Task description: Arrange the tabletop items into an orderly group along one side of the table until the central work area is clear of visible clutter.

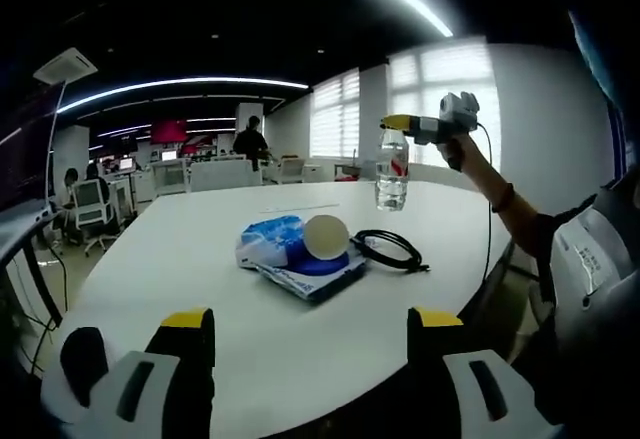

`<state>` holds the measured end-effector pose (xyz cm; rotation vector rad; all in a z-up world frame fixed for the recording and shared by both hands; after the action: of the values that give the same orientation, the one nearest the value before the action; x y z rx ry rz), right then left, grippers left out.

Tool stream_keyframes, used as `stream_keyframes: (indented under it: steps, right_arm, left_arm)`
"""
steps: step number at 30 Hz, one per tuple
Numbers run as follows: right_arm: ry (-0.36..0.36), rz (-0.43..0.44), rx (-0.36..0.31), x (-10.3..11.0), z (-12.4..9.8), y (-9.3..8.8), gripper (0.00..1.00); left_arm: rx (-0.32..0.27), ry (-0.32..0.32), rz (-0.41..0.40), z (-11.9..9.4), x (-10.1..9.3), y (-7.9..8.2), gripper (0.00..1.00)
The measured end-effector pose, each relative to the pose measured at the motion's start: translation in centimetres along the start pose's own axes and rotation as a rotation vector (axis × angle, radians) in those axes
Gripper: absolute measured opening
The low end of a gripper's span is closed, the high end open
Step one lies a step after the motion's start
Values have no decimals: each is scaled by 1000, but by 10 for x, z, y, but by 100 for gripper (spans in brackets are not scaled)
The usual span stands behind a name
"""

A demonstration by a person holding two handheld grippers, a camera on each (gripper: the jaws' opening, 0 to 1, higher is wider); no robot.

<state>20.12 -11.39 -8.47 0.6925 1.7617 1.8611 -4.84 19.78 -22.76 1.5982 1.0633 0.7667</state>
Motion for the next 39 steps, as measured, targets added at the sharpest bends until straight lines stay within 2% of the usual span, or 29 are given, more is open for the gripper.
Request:
stream_keyframes:
  steps: [3, 6, 10, 15, 20, 23, 35, 39]
  right_arm:
    - [6, 13, 3, 12, 10, 3, 20]
    - [51, 29, 1, 28, 23, 4, 20]
    - [79, 10, -1, 50, 40, 5, 20]
    - [127, 11, 2, 69, 57, 5, 20]
    - [177, 30, 9, 86, 70, 3, 20]
    - [197, 33, 12, 97, 79, 2, 20]
    - [153, 41, 33, 135, 116, -10, 20]
    - [140, 27, 33, 144, 128, -14, 20]
  left_arm:
    - [-6, -1, 2, -4, -1, -3, 78]
    - [-12, 0, -1, -7, 1, -4, 78]
    - [-9, 13, 11, -10, 1, -4, 78]
    - [-20, 8, 18, -14, -1, -3, 78]
    - [-4, 19, 22, -16, 0, -5, 78]
    - [-13, 36, 38, -18, 2, -5, 74]
    - [-3, 66, 25, -19, 8, -12, 75]
    - [-35, 56, 34, -20, 7, -9, 75]
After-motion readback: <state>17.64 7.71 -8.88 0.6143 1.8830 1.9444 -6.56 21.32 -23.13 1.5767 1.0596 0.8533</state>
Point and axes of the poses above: the point that each gripper's makers call its tool centre point, and the gripper's own axes: z roughly forward along the fingers, x roughly to its left, y roughly out of its top, the point moved 9 cm from there along -z, roughly backward along the fingers, and after that the axes turned 5 degrees about -y, right-handed, at the moved point
